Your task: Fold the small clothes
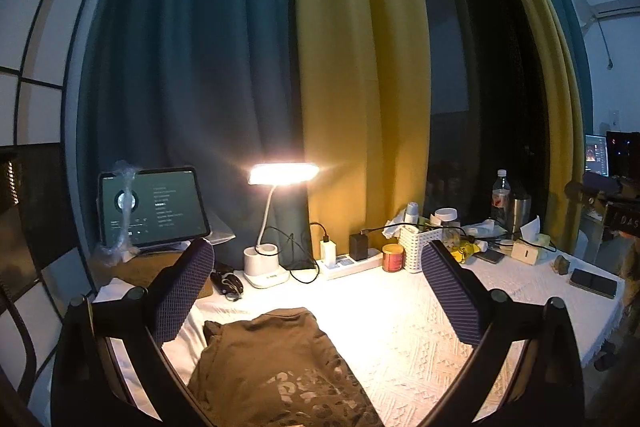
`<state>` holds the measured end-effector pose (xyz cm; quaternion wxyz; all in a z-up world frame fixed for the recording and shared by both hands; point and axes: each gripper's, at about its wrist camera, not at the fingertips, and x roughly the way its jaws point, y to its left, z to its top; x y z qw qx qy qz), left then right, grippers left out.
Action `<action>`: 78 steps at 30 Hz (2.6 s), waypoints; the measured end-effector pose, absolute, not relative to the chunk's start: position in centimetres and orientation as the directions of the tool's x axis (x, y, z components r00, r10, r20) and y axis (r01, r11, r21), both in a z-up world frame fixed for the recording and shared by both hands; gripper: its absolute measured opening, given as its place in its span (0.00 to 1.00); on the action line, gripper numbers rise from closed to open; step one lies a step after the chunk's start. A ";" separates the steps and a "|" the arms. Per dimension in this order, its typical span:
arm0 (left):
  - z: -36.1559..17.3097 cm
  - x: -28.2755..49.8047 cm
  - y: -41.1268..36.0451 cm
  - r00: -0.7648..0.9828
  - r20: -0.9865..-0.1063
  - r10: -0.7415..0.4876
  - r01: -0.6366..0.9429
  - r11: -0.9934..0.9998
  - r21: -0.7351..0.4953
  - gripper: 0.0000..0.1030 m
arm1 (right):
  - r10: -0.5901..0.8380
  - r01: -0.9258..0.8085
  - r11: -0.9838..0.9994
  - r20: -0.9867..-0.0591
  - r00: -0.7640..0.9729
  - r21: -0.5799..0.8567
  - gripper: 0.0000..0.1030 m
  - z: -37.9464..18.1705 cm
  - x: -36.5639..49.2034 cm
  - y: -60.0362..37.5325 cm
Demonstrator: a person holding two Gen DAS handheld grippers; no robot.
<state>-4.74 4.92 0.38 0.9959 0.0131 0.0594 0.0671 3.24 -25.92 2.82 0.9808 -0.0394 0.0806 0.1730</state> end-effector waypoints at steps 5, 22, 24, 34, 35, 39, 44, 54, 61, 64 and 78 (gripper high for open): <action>0.5 -4.6 6.2 0.983 -0.139 0.118 -0.121 0.993 -0.008 0.99 | 0.332 -0.341 0.939 -0.130 0.934 -0.055 0.71 3.6 2.4 -25.4; -1.4 -3.9 8.0 0.970 -0.190 0.151 -0.162 0.986 -0.044 0.99 | 0.372 -0.385 0.922 -0.191 0.908 -0.032 0.71 2.2 4.9 -24.3; -1.4 -3.8 7.9 0.970 -0.191 0.148 -0.159 0.986 -0.044 0.99 | 0.370 -0.383 0.923 -0.193 0.909 -0.029 0.71 2.1 4.9 -24.5; -1.3 -3.7 7.8 0.973 -0.187 0.138 -0.148 0.988 -0.040 0.99 | 0.373 -0.386 0.922 -0.206 0.904 -0.025 0.71 2.0 4.9 -24.8; -1.3 -3.8 7.8 0.973 -0.185 0.138 -0.147 0.988 -0.039 0.99 | 0.374 -0.388 0.921 -0.208 0.904 -0.025 0.71 1.9 4.9 -24.9; -1.2 -3.8 7.7 0.973 -0.186 0.138 -0.148 0.988 -0.038 0.99 | 0.376 -0.389 0.921 -0.211 0.902 -0.024 0.71 1.9 4.9 -24.9; -1.3 -3.8 7.7 0.973 -0.185 0.138 -0.148 0.988 -0.039 0.99 | 0.381 -0.396 0.918 -0.221 0.898 -0.028 0.71 1.6 4.8 -24.8; -1.2 -3.7 7.9 0.973 -0.185 0.135 -0.145 0.989 -0.039 0.99 | 0.382 -0.398 0.917 -0.224 0.897 -0.028 0.71 1.5 4.9 -24.7; -1.2 -3.7 7.8 0.973 -0.186 0.136 -0.146 0.989 -0.038 0.99 | 0.386 -0.402 0.915 -0.226 0.894 -0.031 0.71 1.3 4.8 -24.5; -1.2 -3.8 7.8 0.973 -0.185 0.138 -0.147 0.988 -0.038 0.99 | 0.385 -0.402 0.915 -0.228 0.894 -0.031 0.71 1.2 4.8 -24.4; -1.2 -3.8 7.8 0.974 -0.184 0.135 -0.145 0.989 -0.040 0.99 | 0.385 -0.402 0.915 -0.228 0.894 -0.031 0.71 1.2 4.8 -24.5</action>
